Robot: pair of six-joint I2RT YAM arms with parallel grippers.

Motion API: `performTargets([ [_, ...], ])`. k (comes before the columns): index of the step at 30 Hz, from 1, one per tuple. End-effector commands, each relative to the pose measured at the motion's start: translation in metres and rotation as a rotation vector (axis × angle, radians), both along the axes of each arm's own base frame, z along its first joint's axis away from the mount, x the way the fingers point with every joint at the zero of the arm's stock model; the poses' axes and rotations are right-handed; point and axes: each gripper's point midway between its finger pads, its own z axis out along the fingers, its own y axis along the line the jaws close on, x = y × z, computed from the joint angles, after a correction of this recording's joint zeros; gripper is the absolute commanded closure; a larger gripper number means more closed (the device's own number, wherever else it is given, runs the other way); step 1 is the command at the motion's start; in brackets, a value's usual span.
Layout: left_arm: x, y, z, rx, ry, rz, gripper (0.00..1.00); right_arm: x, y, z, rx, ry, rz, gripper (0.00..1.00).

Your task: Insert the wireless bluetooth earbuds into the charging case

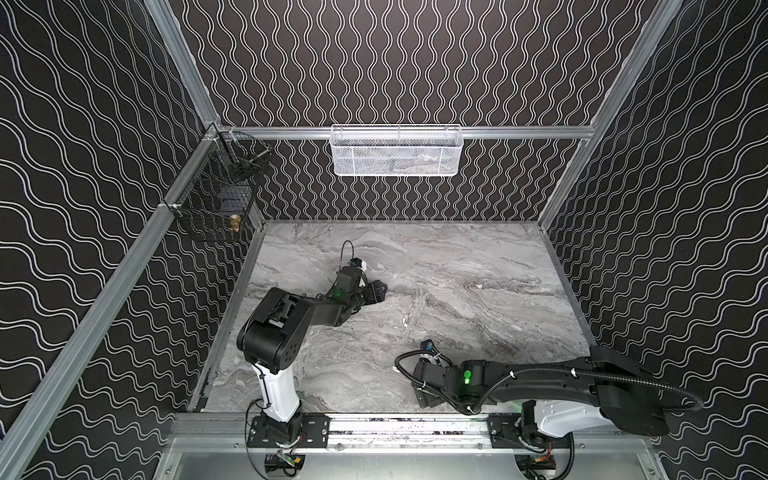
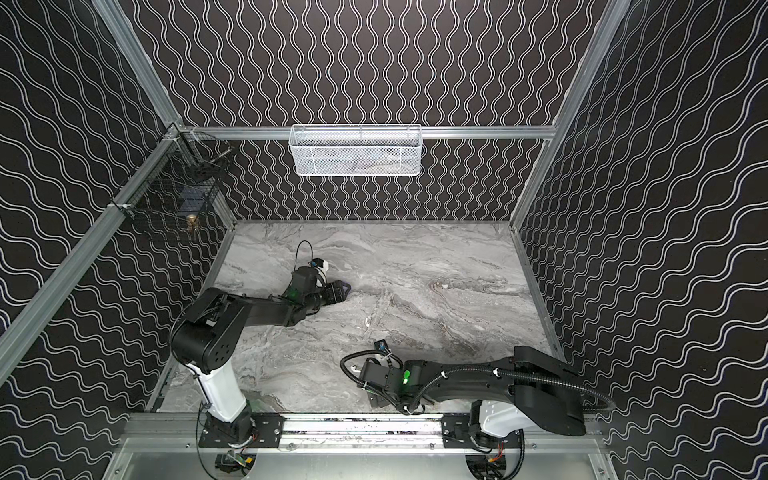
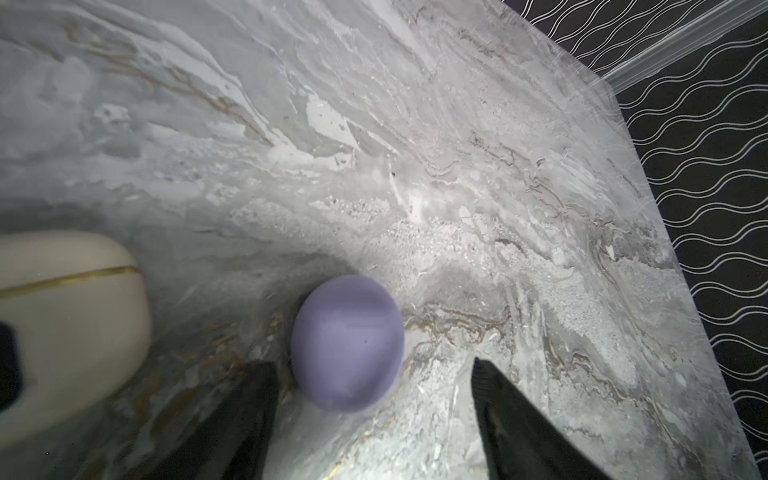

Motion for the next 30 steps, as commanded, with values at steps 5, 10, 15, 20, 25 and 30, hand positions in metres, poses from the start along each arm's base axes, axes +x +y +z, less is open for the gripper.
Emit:
performTargets([
  [5,-0.011,0.018,0.030,0.063,-0.060,0.022,0.05,-0.003,-0.004,-0.006,-0.063,0.003,-0.013,0.14],
  [10,-0.029,0.035,0.059,0.105,-0.098,0.044,0.02,-0.005,-0.007,-0.011,-0.085,0.006,-0.010,0.16],
  [15,-0.059,0.065,0.100,0.113,-0.177,0.100,0.01,-0.005,-0.011,-0.012,-0.116,0.008,-0.010,0.19],
  [20,-0.095,0.106,0.125,0.152,-0.241,0.182,0.01,-0.007,-0.016,-0.016,-0.125,0.011,-0.020,0.22],
  [25,-0.121,0.130,0.130,0.197,-0.248,0.213,0.01,-0.006,-0.016,-0.016,-0.123,0.007,-0.017,0.24],
  [30,-0.137,0.134,0.138,0.178,-0.273,0.214,0.02,-0.009,-0.013,-0.018,-0.117,0.024,-0.002,0.28],
])
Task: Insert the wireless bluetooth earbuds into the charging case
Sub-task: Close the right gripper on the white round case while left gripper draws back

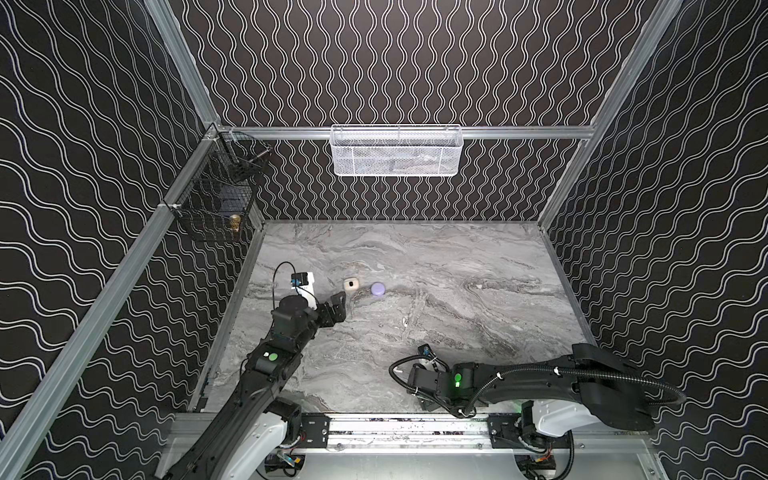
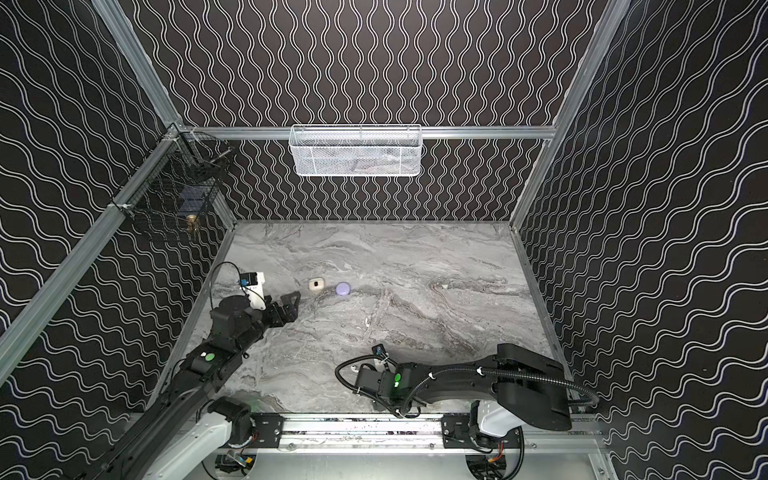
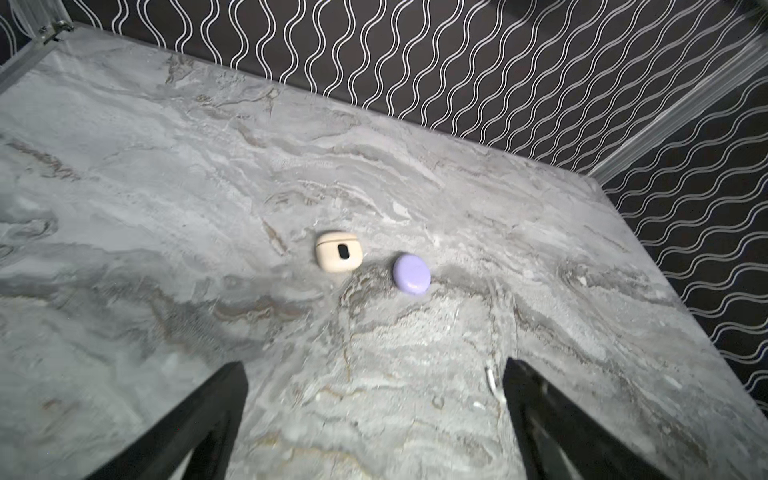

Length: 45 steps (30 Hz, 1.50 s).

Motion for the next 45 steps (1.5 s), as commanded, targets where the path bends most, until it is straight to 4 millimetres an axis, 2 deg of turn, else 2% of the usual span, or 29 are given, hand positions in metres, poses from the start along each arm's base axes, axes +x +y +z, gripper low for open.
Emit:
performTargets([
  [1,-0.011,0.006,-0.004,0.025,0.019,0.002,0.03,-0.004,-0.010,-0.006,-0.046,0.018,-0.001,0.29],
  [8,-0.017,-0.001,0.010,-0.007,-0.003,-0.040,0.09,-0.005,-0.009,-0.006,-0.062,0.013,0.005,0.36],
  [22,-0.016,-0.018,0.016,-0.071,-0.009,-0.114,0.17,-0.004,-0.019,-0.011,-0.115,0.011,-0.044,0.37],
  [35,-0.024,-0.016,0.024,-0.086,-0.030,-0.115,0.17,0.000,-0.029,-0.008,-0.095,0.003,-0.091,0.35],
  [45,-0.028,-0.020,0.031,-0.100,-0.038,-0.142,0.17,0.001,-0.026,-0.011,-0.119,0.006,-0.074,0.37],
])
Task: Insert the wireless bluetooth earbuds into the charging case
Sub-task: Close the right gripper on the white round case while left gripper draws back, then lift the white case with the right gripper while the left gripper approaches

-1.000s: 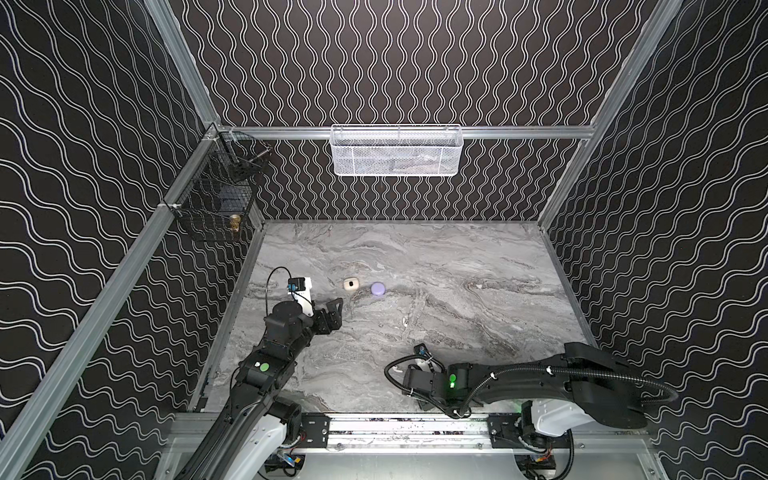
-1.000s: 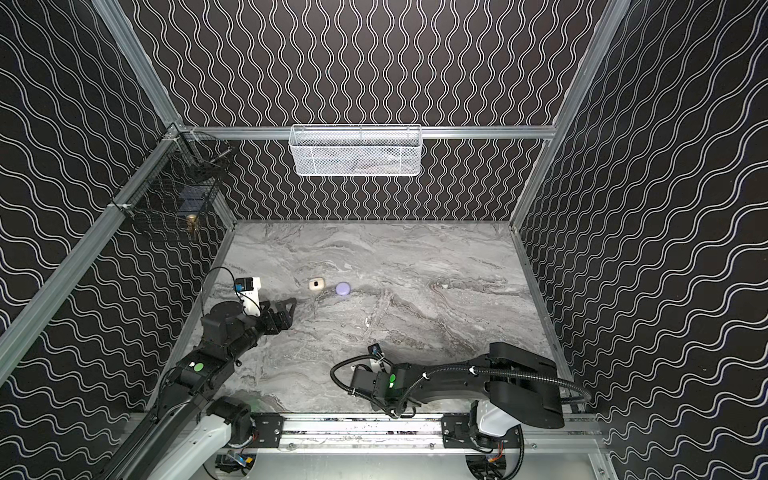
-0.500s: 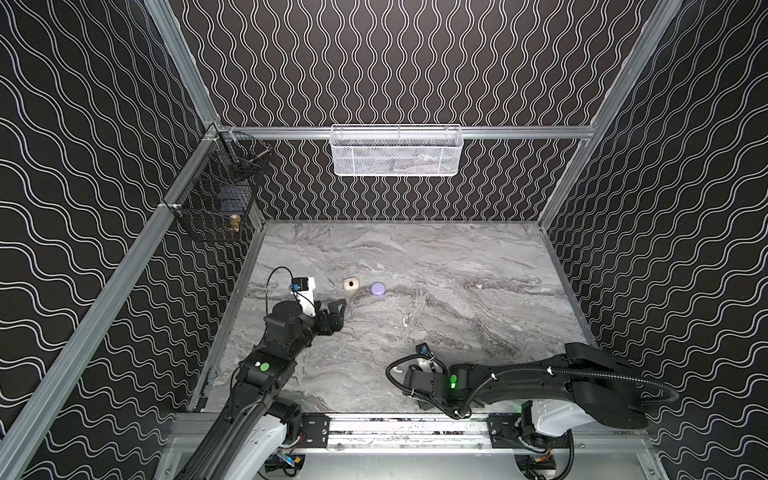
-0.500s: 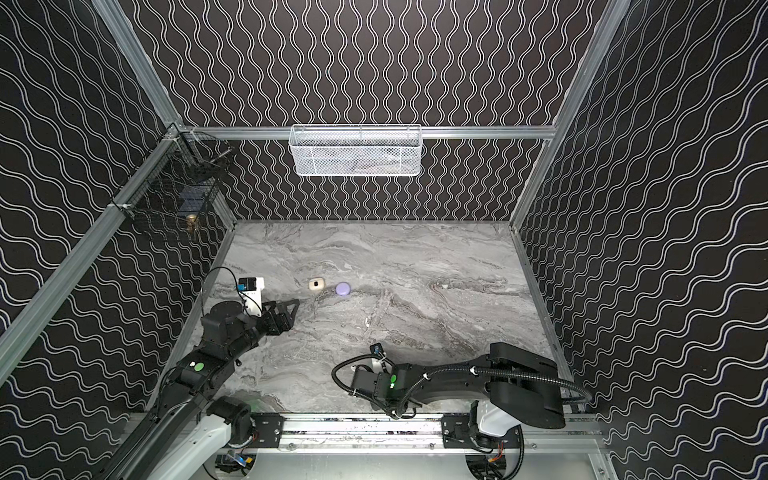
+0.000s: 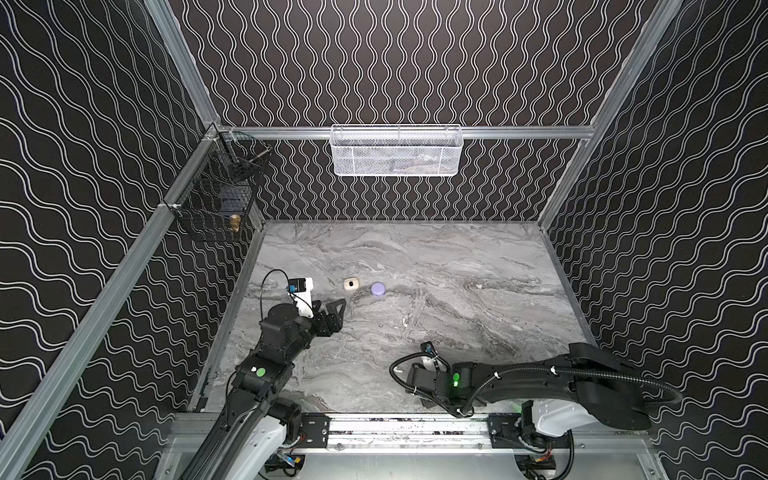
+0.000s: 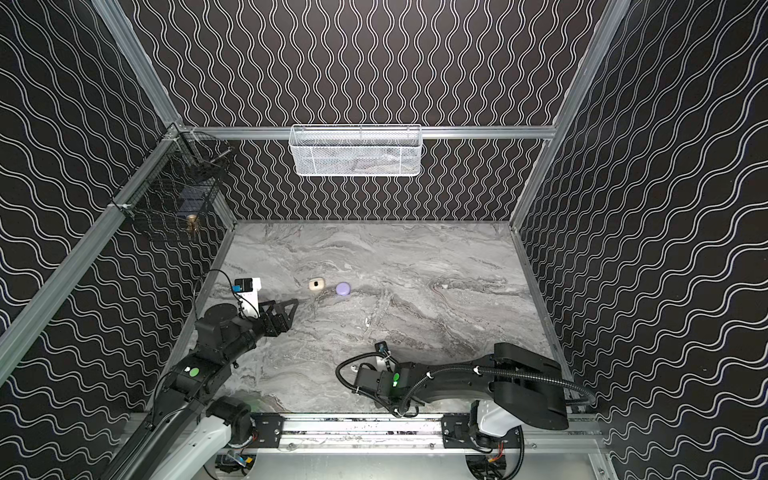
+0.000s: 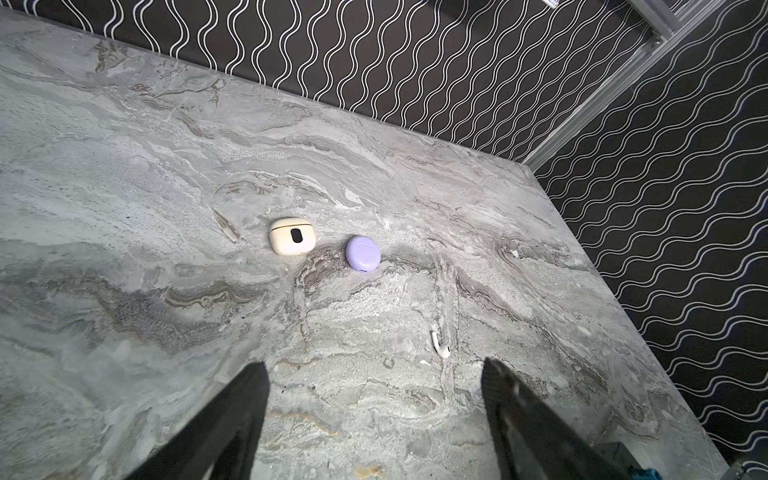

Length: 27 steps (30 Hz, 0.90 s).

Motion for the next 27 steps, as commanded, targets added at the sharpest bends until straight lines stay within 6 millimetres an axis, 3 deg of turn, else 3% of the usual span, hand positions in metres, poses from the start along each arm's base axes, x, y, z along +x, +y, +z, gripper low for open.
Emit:
performTargets([
  [1,-0.002,-0.002,0.008,-0.013,-0.018,-0.016,0.17,-0.007,-0.022,-0.010,-0.110,0.038,0.006,0.38],
  [12,-0.009,-0.017,0.019,-0.045,-0.030,-0.108,0.17,-0.006,-0.021,-0.008,-0.100,0.034,0.005,0.55],
  [17,-0.013,-0.025,0.030,-0.068,-0.049,-0.157,0.18,0.002,-0.012,0.003,-0.086,-0.007,0.001,0.62],
  [23,-0.018,-0.043,0.050,-0.141,-0.067,-0.256,0.21,0.021,0.011,0.046,0.025,-0.164,-0.001,0.73],
  [27,-0.020,-0.054,0.055,-0.181,-0.043,-0.319,0.24,0.046,0.045,0.098,0.233,-0.377,0.063,0.78],
])
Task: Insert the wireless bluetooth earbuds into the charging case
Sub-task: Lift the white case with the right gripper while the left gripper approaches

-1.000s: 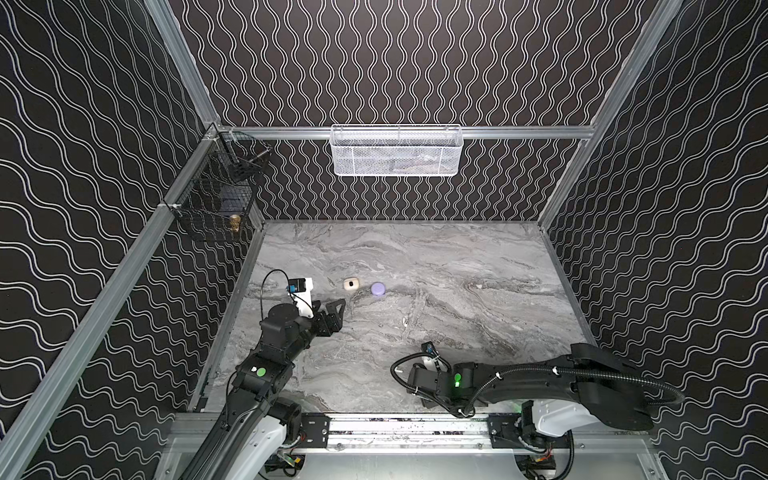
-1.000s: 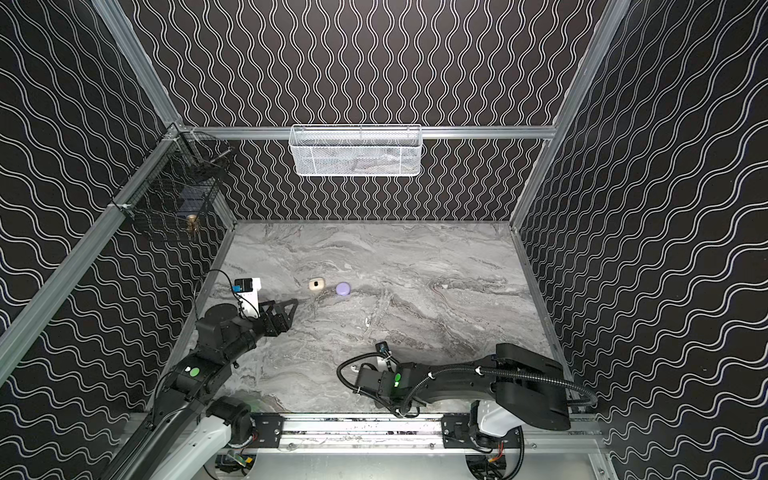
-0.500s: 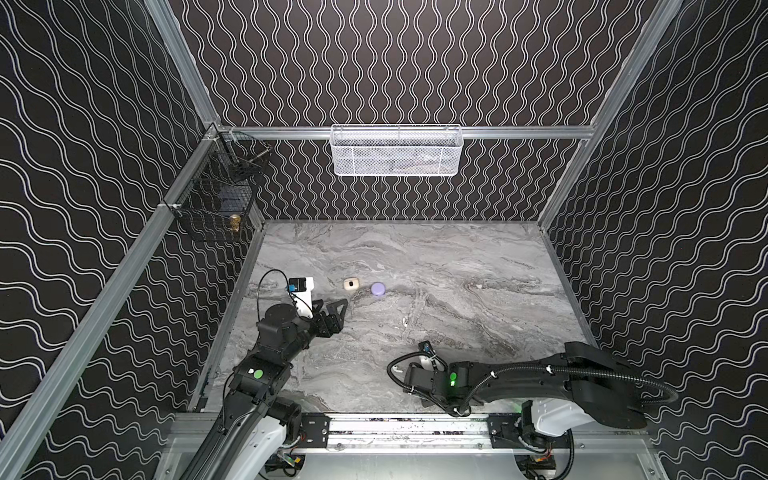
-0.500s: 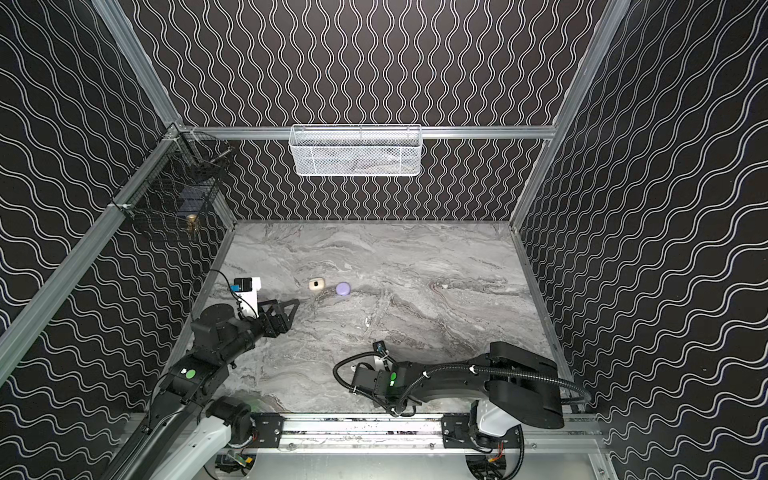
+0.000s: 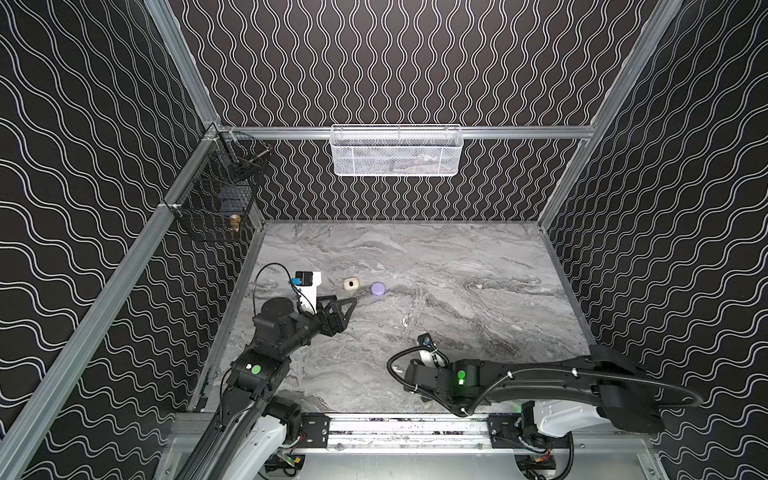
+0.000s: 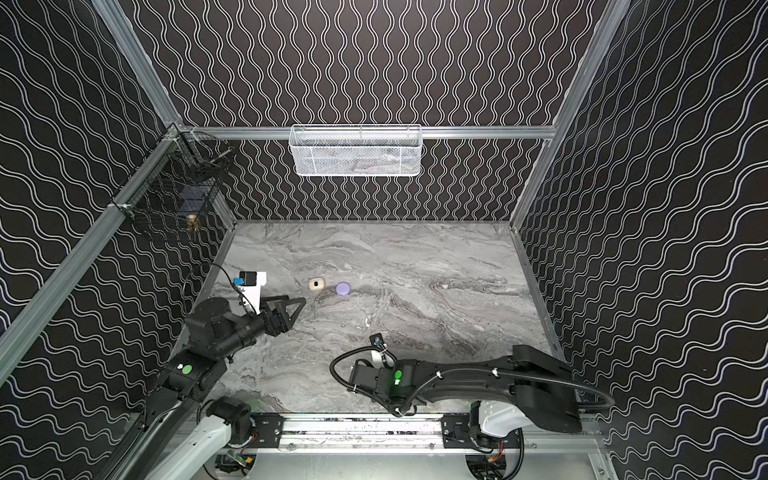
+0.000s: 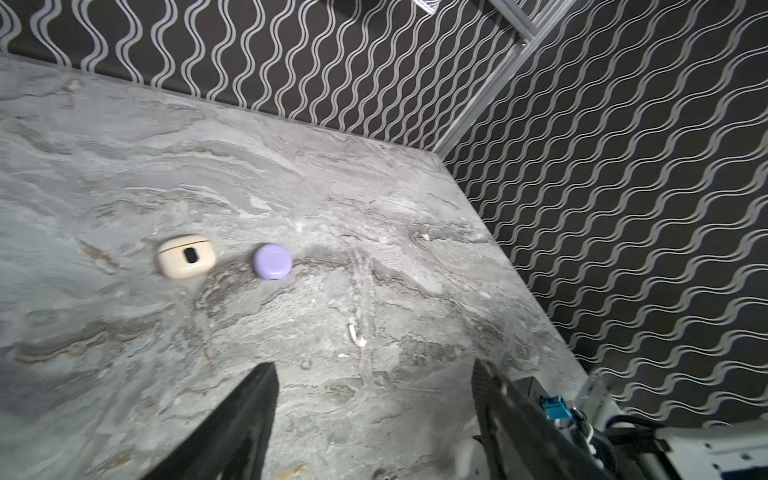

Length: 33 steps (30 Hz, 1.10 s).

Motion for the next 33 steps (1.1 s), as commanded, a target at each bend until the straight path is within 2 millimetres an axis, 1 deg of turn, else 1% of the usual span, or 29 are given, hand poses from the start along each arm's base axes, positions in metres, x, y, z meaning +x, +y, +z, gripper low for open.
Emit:
performTargets([
  [1,-0.005,-0.014,0.012,-0.066,-0.008,-0.085,0.24,0.028,0.032,0.049,0.166,-0.251,0.077,0.78],
  [2,-0.005,-0.016,0.012,-0.077,-0.003,-0.093,0.24,0.030,0.043,0.062,0.232,-0.311,0.130,0.79],
  [4,-0.005,-0.021,0.010,-0.097,0.011,-0.117,0.25,0.018,0.073,0.089,0.369,-0.451,0.363,0.79],
  [6,-0.005,-0.024,0.008,-0.107,0.024,-0.131,0.27,0.012,0.085,0.113,0.444,-0.615,0.501,0.78],
  [8,-0.004,-0.024,0.008,-0.109,0.033,-0.132,0.28,0.015,0.090,0.131,0.434,-0.779,0.577,0.79],
  [9,-0.004,-0.024,0.008,-0.108,0.036,-0.133,0.29,0.019,0.091,0.134,0.413,-0.825,0.601,0.80],
  [12,-0.007,-0.022,0.012,-0.099,0.025,-0.127,0.29,0.043,0.093,0.143,0.300,-0.890,0.598,0.89],
  [13,-0.008,-0.021,0.013,-0.099,0.020,-0.120,0.30,0.051,0.092,0.152,0.280,-0.912,0.588,0.90],
  [14,-0.008,-0.020,0.015,-0.104,0.011,-0.115,0.30,0.053,0.092,0.160,0.273,-0.928,0.602,0.90],
  [17,-0.007,-0.023,0.023,-0.118,-0.011,-0.136,0.33,0.053,0.089,0.181,0.265,-0.985,0.648,0.85],
  [20,-0.009,-0.030,0.031,-0.118,-0.023,-0.184,0.38,0.054,0.084,0.192,0.238,-1.036,0.664,0.83],
  [23,-0.013,-0.034,0.038,-0.125,-0.039,-0.224,0.42,0.055,0.081,0.198,0.195,-1.076,0.676,0.83],
  [26,-0.020,-0.042,0.045,-0.146,-0.058,-0.291,0.44,0.058,0.080,0.201,0.147,-1.103,0.682,0.83],
  [28,-0.022,-0.046,0.046,-0.151,-0.063,-0.317,0.46,0.060,0.081,0.204,0.119,-1.109,0.684,0.83],
  [33,-0.028,-0.053,0.043,-0.141,-0.077,-0.350,0.48,0.062,0.079,0.214,0.085,-1.133,0.681,0.84],
])
